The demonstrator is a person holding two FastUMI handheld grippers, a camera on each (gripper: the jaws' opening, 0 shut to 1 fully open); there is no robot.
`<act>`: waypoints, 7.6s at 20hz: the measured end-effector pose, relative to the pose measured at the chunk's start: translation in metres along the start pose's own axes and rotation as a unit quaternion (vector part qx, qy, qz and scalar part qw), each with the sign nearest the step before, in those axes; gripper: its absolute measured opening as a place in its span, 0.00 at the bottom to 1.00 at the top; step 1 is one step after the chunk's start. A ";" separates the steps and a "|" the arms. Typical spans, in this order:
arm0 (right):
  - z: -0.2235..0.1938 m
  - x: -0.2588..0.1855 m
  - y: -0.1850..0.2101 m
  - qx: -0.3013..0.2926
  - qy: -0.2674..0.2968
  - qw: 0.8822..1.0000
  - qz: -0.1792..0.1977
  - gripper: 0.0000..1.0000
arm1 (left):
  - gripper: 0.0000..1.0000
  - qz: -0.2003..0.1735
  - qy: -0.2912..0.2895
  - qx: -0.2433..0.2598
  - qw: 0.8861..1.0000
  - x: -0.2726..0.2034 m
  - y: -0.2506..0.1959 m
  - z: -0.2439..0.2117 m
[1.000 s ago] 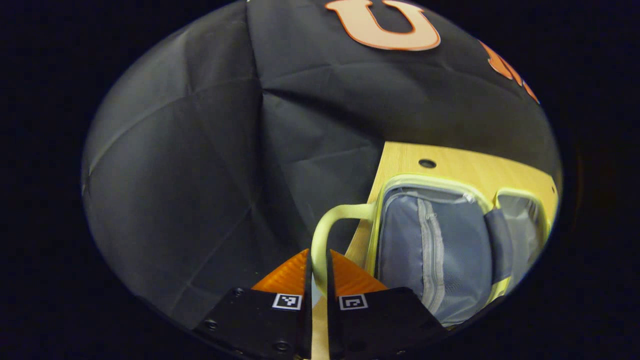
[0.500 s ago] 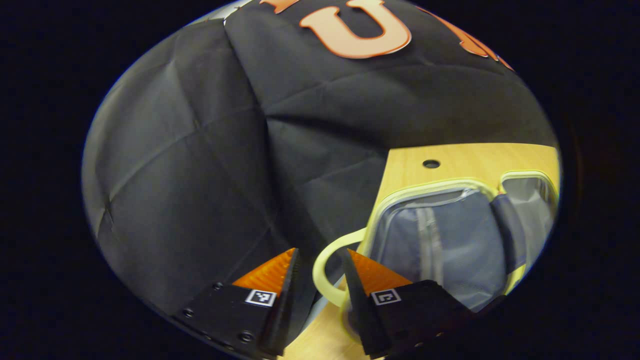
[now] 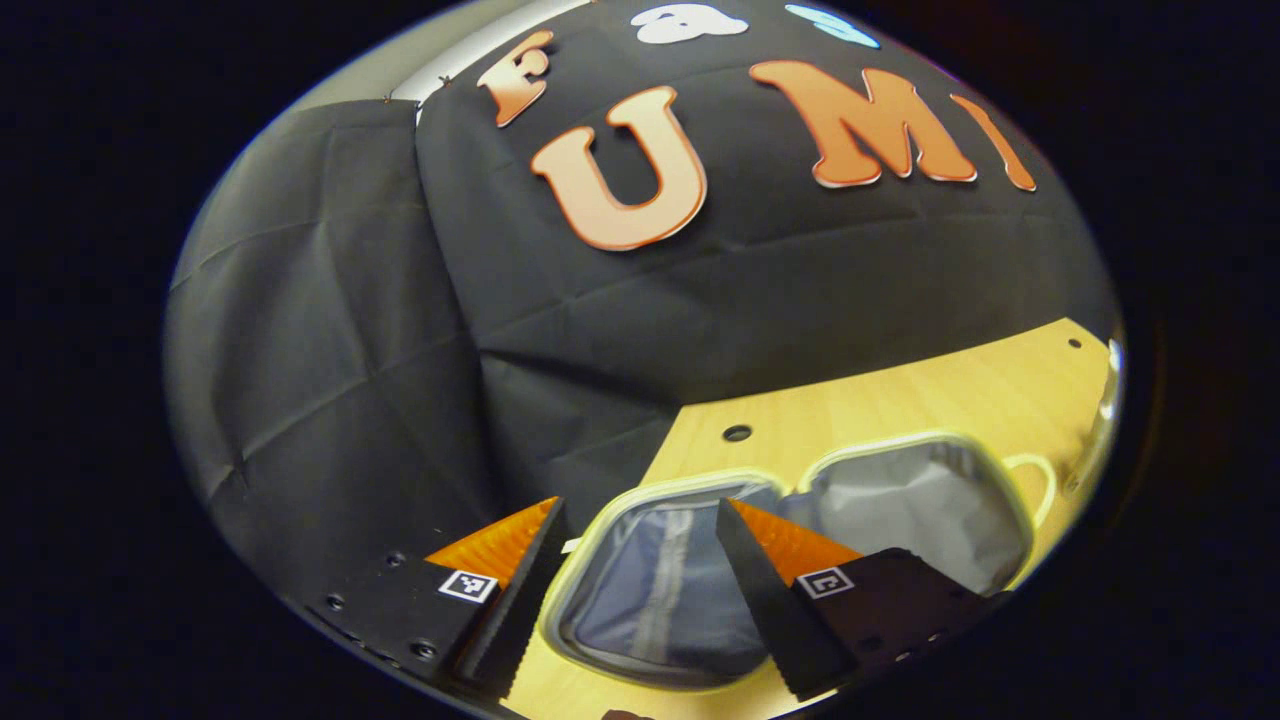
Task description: First open the suitcase, pack the skin care products into it, and then close the suitcase.
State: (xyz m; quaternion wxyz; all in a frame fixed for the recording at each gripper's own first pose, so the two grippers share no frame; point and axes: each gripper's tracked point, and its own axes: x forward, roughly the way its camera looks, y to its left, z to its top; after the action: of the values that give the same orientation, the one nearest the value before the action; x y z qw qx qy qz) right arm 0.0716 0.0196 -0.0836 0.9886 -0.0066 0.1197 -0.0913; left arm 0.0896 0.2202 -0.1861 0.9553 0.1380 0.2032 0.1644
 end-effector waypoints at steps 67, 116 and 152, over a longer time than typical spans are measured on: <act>-0.095 0.047 0.069 0.026 0.133 0.958 0.252 0.42 | 0.58 -0.180 0.006 -0.098 0.979 -0.143 -0.270 0.068; -0.147 0.045 0.334 0.151 0.326 0.895 0.266 0.41 | 0.59 -0.256 0.369 -0.030 0.893 0.027 -0.214 -0.141; -0.161 0.064 0.331 0.155 0.419 0.881 0.155 0.65 | 0.88 0.010 0.232 -0.394 0.889 0.123 0.165 -0.180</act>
State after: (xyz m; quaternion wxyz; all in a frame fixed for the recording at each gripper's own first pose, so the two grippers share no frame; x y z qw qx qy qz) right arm 0.1534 0.3348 -0.2665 0.8360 0.2042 0.5067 0.0516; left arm 0.0752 0.4504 -0.3317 0.8549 -0.2897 0.3366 0.2680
